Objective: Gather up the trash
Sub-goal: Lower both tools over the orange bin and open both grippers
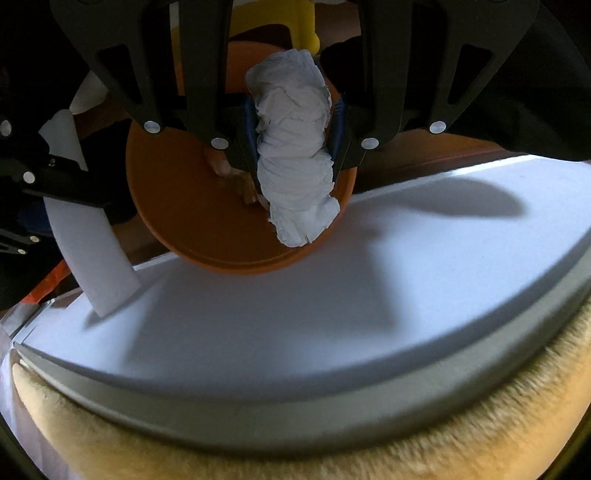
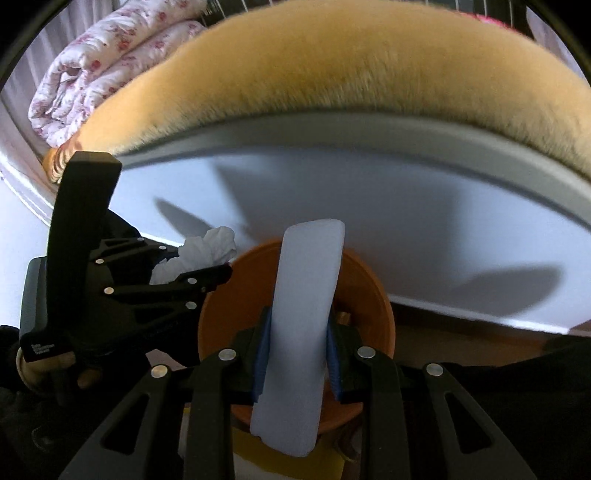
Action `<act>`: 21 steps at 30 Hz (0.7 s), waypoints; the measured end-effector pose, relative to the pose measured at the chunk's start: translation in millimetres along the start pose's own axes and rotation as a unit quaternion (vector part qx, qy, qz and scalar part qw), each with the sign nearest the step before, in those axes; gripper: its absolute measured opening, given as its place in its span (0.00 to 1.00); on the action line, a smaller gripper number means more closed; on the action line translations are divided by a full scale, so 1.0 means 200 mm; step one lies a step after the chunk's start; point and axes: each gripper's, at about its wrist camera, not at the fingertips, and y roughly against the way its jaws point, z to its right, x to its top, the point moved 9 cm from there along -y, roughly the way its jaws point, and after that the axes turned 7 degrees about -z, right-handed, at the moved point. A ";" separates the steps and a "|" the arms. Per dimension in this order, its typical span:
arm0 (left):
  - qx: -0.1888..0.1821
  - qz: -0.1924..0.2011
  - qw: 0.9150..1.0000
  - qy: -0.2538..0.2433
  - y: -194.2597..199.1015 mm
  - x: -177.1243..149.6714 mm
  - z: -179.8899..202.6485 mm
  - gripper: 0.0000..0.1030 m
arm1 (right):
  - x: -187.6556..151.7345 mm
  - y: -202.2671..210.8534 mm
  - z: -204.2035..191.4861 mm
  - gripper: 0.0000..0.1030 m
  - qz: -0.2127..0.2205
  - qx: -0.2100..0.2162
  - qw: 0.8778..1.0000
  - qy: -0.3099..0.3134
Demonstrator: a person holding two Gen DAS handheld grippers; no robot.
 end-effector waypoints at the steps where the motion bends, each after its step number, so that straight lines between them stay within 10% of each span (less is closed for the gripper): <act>1: 0.000 -0.004 1.000 0.000 -0.02 0.00 0.00 0.29 | 0.00 -0.02 0.00 0.26 -0.005 0.000 1.000 -0.002; 8: 0.000 -0.026 1.000 0.010 -0.11 -0.04 -0.02 0.33 | -0.01 -0.12 -0.01 0.41 -0.039 -0.006 0.999 -0.001; 10: 0.002 -0.033 0.999 0.014 -0.12 -0.05 -0.02 0.60 | -0.01 -0.13 0.00 0.64 -0.044 -0.017 0.999 -0.004; 12: 0.007 -0.031 0.999 0.017 -0.13 -0.03 -0.04 0.78 | -0.01 -0.12 0.01 0.64 -0.040 -0.020 0.999 -0.011; 21: 0.013 -0.027 0.999 0.021 -0.06 0.00 -0.04 0.79 | -0.01 0.00 0.08 0.65 -0.011 -0.029 0.999 -0.039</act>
